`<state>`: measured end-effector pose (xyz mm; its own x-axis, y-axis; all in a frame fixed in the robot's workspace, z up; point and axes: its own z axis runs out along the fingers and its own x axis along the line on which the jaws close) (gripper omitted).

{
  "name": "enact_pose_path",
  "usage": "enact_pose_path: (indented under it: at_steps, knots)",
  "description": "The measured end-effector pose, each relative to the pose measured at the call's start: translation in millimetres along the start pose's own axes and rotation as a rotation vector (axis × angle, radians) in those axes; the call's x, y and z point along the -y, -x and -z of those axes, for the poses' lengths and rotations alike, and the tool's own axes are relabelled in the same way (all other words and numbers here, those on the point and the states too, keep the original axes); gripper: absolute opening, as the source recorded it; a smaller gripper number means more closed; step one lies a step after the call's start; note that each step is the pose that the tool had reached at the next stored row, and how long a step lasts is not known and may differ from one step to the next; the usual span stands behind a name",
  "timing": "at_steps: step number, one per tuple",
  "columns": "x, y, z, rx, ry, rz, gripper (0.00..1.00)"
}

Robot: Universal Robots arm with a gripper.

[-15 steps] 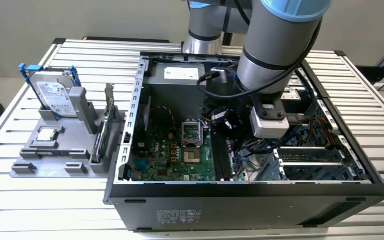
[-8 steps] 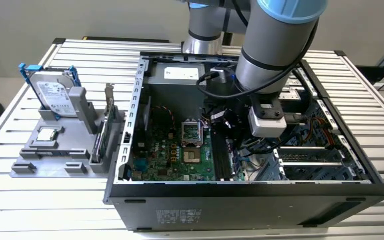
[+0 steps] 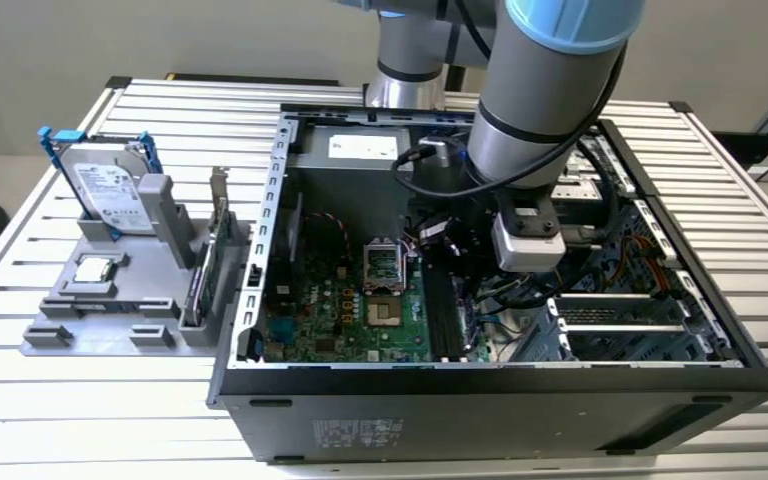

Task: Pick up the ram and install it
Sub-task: 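Insert the ram into the slot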

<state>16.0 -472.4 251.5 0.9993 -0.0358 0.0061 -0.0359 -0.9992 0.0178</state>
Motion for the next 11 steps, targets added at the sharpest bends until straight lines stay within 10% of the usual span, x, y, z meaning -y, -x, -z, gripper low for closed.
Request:
enact_pose_path:
  at_steps: [11]
  knots:
    - [2.8, 0.3, -10.2, -0.0005, 0.0003, 0.000, 0.00]
